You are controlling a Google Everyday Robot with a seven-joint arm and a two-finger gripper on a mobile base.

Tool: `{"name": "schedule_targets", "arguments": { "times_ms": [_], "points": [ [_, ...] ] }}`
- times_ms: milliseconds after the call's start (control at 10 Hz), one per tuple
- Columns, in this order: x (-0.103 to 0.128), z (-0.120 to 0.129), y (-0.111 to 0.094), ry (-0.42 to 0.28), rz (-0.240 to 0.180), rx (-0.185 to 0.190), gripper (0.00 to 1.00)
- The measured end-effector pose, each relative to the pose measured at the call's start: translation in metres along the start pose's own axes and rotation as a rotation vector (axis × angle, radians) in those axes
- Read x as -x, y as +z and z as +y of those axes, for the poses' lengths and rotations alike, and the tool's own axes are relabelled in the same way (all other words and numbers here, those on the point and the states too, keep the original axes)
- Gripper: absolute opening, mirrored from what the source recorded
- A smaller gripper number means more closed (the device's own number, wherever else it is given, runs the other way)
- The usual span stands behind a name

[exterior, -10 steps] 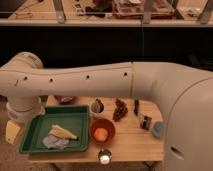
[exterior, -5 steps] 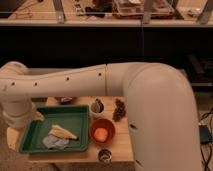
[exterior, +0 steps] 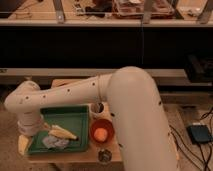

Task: Place towel in plastic cup

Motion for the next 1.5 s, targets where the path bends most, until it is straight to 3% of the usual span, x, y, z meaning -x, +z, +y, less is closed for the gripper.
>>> {"name": "schedule_targets", "arguments": {
  "times_ms": [100,300,700,900,1200,1500],
  "points": [
    [-0.005,0.004,0.007,0.013,-0.003,-0.003,0.67],
    [-0.009,0.011,0.013,0.035,-0.001,0.003,0.59],
    [-0.009,0.023,0.036,0.069,0.036,0.029,0.59],
    [-0.010,0.028,0.042,0.071,0.052,0.101,0.59],
    [-0.014,0.042,0.048,0.074,0.072,0.174,0.59],
    [-0.021,0.055,0.068,0.068,0.059,0.167,0.59]
  ]
}}
